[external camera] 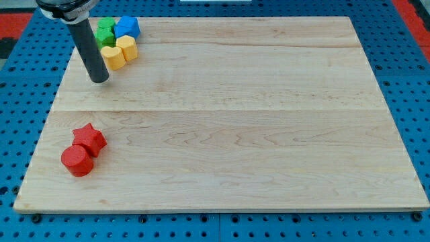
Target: Push the blue cube towards the top center
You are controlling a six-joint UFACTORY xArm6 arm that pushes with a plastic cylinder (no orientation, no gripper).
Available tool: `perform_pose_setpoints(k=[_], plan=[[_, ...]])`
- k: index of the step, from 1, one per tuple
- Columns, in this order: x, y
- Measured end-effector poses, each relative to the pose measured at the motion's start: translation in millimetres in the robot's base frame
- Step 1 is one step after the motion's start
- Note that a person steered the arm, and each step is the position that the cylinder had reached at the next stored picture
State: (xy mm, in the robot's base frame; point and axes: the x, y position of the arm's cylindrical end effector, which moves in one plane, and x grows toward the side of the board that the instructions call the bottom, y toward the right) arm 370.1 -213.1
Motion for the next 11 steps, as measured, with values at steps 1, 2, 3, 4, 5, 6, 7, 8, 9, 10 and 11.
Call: perform_pose_setpoints(k=[1,2,3,4,5,6,7,8,9,10,11], plan=[[9,-8],[26,-37],[-8,-55],[-60,-55],[-75,-55],[-75,-55],[-117,-50],[-169,-37],[-177,7],[-142,20],[-135,65]])
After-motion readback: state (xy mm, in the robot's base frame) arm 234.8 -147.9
